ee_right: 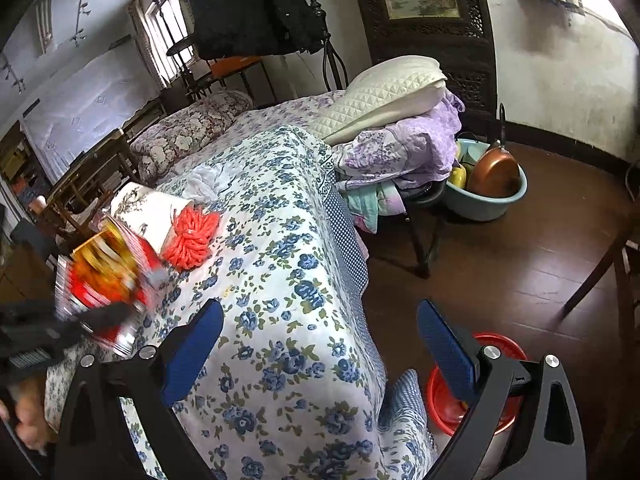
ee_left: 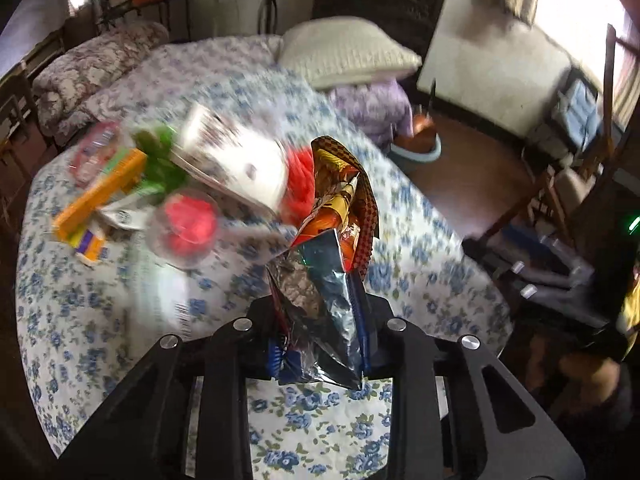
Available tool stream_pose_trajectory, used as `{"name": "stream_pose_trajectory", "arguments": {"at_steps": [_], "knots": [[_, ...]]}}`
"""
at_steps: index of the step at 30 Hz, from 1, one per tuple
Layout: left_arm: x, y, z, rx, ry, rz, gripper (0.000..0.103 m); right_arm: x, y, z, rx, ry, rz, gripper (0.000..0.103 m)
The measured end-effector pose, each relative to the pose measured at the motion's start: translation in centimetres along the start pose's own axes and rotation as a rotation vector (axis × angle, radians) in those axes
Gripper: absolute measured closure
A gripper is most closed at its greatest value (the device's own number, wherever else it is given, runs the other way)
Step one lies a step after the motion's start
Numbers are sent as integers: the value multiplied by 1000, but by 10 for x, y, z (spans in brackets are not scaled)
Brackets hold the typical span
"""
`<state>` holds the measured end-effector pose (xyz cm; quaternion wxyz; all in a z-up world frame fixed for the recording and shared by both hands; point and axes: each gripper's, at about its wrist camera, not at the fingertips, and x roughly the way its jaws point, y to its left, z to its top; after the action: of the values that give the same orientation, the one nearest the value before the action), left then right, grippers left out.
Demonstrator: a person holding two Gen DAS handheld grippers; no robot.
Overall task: Collect trash
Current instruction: 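Return to the bed and grasp the silver snack bag with left gripper, then grasp the red mesh bundle with the right gripper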
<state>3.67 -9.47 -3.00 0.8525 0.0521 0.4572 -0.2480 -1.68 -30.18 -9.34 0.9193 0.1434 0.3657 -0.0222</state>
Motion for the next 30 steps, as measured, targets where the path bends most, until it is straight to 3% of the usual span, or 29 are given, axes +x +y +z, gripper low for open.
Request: {"name": "stream_pose_trajectory", "arguments": {"at_steps": [5, 9, 14, 15, 17, 25, 27, 29, 30], "knots": [[-32, 28, 6, -117, -113, 21, 74, 7, 22, -2, -99, 22, 14, 8], [-35, 43, 7, -170, -129, 89, 74, 12, 51, 8, -172, 34, 59, 8], [-39, 52, 8, -209, -135, 90, 74, 36, 87, 31, -292, 60, 74, 9], [-39, 52, 8, -210, -136, 88, 74, 41, 93, 33, -307, 74, 73, 11], [-43, 55, 7, -211, -141, 87, 74, 57, 102, 39, -331, 116, 80, 26], [-40, 57, 14, -224, -143, 76, 74, 90, 122, 47, -376, 165, 87, 32], [-40, 55, 15, -217, -146, 75, 74, 96, 129, 48, -382, 172, 95, 41], [-39, 54, 15, -213, -147, 74, 74, 99, 131, 49, -380, 184, 107, 61], [-38, 53, 15, -211, -145, 75, 74, 99, 132, 48, -377, 189, 107, 64]]}}
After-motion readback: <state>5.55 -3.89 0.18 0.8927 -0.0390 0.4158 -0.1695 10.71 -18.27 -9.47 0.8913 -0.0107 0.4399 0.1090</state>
